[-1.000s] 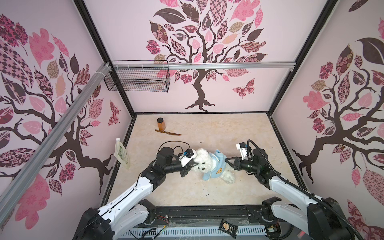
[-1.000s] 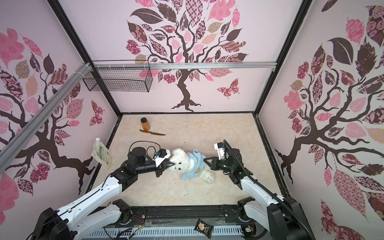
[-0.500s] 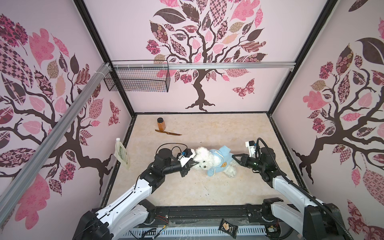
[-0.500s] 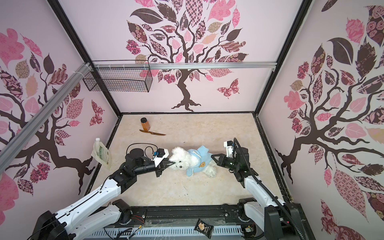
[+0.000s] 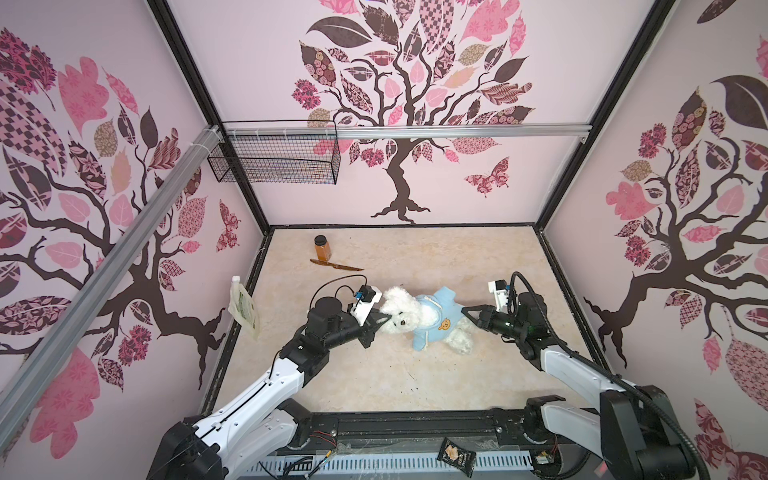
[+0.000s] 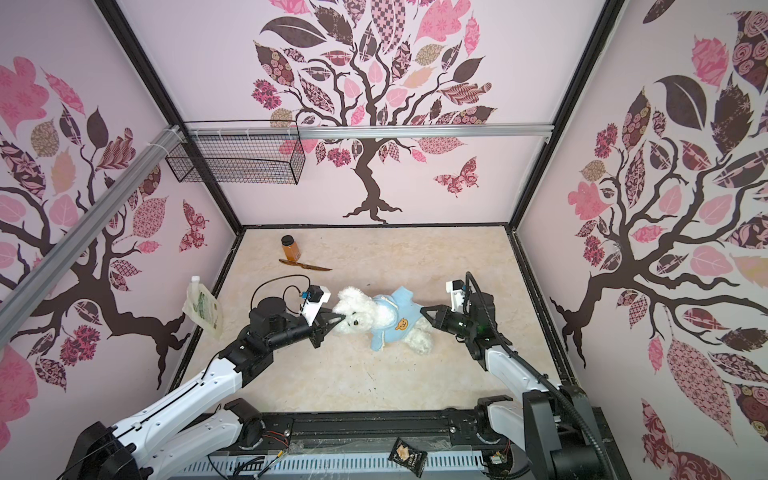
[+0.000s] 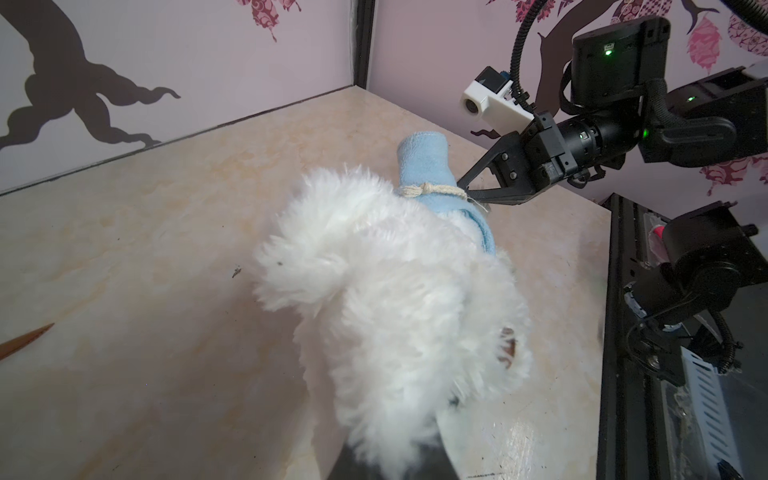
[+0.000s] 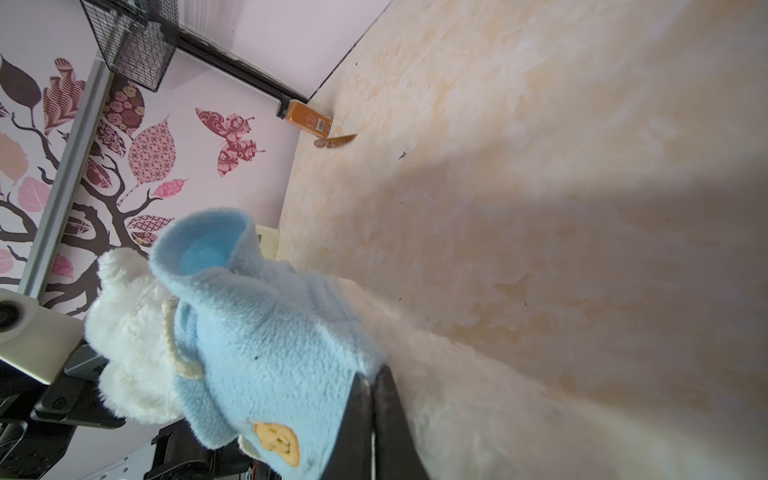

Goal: Dress the teddy bear

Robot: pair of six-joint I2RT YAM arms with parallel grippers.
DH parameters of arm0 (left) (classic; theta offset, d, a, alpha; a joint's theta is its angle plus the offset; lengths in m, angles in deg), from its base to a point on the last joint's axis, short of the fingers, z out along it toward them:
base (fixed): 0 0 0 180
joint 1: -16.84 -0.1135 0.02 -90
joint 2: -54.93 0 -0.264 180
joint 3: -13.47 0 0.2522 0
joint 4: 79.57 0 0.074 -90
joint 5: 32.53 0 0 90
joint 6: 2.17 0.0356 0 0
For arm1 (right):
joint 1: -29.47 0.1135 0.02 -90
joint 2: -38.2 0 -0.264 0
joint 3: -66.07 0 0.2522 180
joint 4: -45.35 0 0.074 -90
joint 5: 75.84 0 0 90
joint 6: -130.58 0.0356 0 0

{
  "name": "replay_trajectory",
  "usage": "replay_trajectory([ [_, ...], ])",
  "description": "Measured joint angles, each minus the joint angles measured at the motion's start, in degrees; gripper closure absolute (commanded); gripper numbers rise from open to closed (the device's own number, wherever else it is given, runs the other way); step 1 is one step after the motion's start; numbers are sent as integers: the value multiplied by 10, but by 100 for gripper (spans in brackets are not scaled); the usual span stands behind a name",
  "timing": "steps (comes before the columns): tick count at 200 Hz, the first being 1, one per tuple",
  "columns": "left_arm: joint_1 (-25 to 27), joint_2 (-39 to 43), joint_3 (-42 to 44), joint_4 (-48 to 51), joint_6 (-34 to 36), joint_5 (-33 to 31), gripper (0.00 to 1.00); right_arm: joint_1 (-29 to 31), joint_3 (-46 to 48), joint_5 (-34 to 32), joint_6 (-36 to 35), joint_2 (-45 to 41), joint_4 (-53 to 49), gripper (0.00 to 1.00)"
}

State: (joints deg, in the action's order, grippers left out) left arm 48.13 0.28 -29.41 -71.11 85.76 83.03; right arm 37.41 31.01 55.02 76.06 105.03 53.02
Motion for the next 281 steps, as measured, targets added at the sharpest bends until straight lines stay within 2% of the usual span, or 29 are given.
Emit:
replay_trajectory([
  [25,19,-38,-5,2,-46,-10,100,79,-49,-51,-33,45,-24,73],
  [46,32,-73,-6,-18,-122,-18,100,104,-65,-84,-50,46,-32,60],
  [68,20,-103,-7,-30,-214,-24,100,103,-64,-143,-78,15,-65,55],
  [99,-11,-168,-43,-10,-318,-7,100,103,-63,-198,-112,-55,-87,54],
  [118,-14,-216,-71,-8,-358,12,84,104,-57,-195,-111,-53,-69,55],
  [137,-14,-247,-79,-8,-387,27,66,108,-41,-179,-99,-12,-43,58],
  [174,-14,-243,-78,2,-399,23,39,111,-21,-159,-89,64,-28,60],
  [214,20,-194,-40,-27,-394,-8,20,111,-26,-153,-89,96,-2,61],
  [254,52,-184,7,-70,-385,-29,8,111,-27,-151,-89,108,13,62],
  [281,65,-193,10,-70,-349,-49,4,111,-27,-150,-89,110,17,62],
])
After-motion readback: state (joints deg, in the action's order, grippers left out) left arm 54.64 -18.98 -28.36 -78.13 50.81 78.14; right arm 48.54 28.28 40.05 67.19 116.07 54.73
